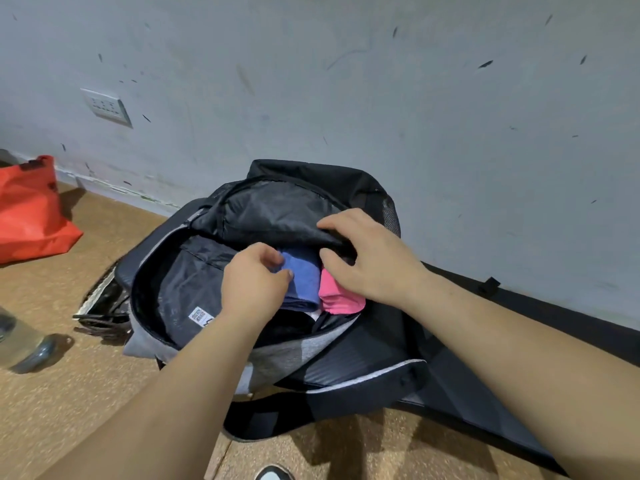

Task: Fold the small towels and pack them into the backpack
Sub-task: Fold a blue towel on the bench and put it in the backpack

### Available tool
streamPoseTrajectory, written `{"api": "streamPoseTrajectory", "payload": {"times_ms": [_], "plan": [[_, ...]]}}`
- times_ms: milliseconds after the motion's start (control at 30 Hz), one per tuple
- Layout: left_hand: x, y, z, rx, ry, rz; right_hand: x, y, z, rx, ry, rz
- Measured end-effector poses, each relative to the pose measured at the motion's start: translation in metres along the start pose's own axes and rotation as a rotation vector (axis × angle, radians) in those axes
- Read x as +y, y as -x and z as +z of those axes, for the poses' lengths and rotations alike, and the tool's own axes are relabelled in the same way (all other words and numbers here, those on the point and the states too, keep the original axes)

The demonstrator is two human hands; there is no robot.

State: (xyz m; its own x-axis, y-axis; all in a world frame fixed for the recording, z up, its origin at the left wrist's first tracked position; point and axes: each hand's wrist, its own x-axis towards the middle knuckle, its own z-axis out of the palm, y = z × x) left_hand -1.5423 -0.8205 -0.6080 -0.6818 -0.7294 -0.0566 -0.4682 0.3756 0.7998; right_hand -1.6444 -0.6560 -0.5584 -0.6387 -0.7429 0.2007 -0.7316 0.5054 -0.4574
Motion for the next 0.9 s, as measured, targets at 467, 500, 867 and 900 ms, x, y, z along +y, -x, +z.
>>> {"api": "streamPoseTrajectory", "payload": {"times_ms": [467,500,867,900], "plan": [[0.048,0.043,-0.026,-0.11,-0.016,0.088,0.005,0.043,-0.034,-0.096,-0.049,0.073],[0.058,0.052,-0.023,-0.137,0.055,0.09,0.008,0.053,-0.042,-0.087,-0.051,0.092],[0.159,0.142,0.104,-0.599,0.156,0.202,0.084,0.202,-0.128,-0.076,-0.088,0.474],[0.166,0.151,0.119,-0.635,0.137,0.218,0.097,0.216,-0.135,-0.064,-0.08,0.508]]}}
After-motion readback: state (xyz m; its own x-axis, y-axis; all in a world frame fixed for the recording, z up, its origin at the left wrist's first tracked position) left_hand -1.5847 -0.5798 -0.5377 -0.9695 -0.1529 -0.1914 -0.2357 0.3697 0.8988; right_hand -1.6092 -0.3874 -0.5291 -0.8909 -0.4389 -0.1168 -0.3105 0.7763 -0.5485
